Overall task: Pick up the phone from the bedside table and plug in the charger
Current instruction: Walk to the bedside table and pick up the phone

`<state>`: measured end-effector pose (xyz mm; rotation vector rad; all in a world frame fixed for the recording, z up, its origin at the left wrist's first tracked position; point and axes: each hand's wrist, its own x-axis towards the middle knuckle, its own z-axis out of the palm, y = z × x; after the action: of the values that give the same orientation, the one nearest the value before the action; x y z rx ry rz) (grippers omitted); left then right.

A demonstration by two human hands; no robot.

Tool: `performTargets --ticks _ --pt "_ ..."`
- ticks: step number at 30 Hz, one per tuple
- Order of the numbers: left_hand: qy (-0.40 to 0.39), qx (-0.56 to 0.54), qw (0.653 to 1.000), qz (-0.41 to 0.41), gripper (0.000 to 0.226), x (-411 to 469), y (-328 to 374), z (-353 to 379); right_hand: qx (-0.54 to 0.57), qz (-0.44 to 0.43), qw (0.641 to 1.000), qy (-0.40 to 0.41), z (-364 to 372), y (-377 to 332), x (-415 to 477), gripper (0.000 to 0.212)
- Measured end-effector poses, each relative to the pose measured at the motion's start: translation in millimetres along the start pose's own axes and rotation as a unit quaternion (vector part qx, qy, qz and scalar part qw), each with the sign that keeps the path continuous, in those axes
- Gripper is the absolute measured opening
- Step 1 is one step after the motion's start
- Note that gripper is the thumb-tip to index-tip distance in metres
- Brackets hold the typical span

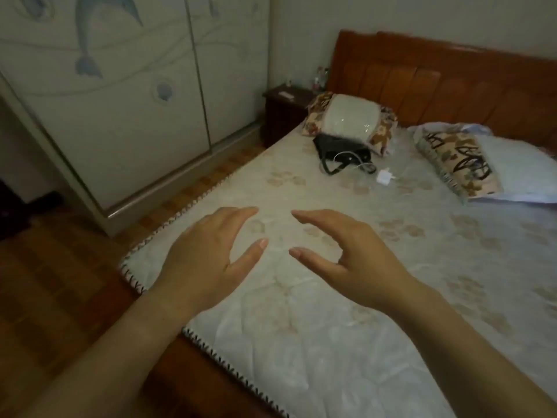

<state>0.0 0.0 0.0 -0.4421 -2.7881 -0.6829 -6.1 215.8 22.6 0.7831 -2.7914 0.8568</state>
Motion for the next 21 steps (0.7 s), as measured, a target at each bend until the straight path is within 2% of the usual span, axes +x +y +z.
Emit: performTargets --ticks 5,10,15,21 --pt "-0.010 -0.026 0.996 -0.082 0.054 -59.3 -39.3 10.3 0.029 0.025 0.997 -0.070 61.1 -20.5 -6.3 0.056" --pt "-0.005 -0.051 0.991 -0.124 0.052 -112.5 -88.8 -13.3 0.058 -0.019 0.993 -0.099 113.7 -68.5 4.4 0.054" --pt "-0.007 -0.096 0.977 -0.188 0.056 -175.8 -150.0 -66.6 0.100 -0.068 0.985 -0.124 181.9 -156.8 35.6 0.049" --pt "0.017 0.016 0.972 -0.233 0.059 -275.0 -233.5 -145.4 0.124 -0.156 0.960 -0.196 259.3 -275.9 77.8 0.052"
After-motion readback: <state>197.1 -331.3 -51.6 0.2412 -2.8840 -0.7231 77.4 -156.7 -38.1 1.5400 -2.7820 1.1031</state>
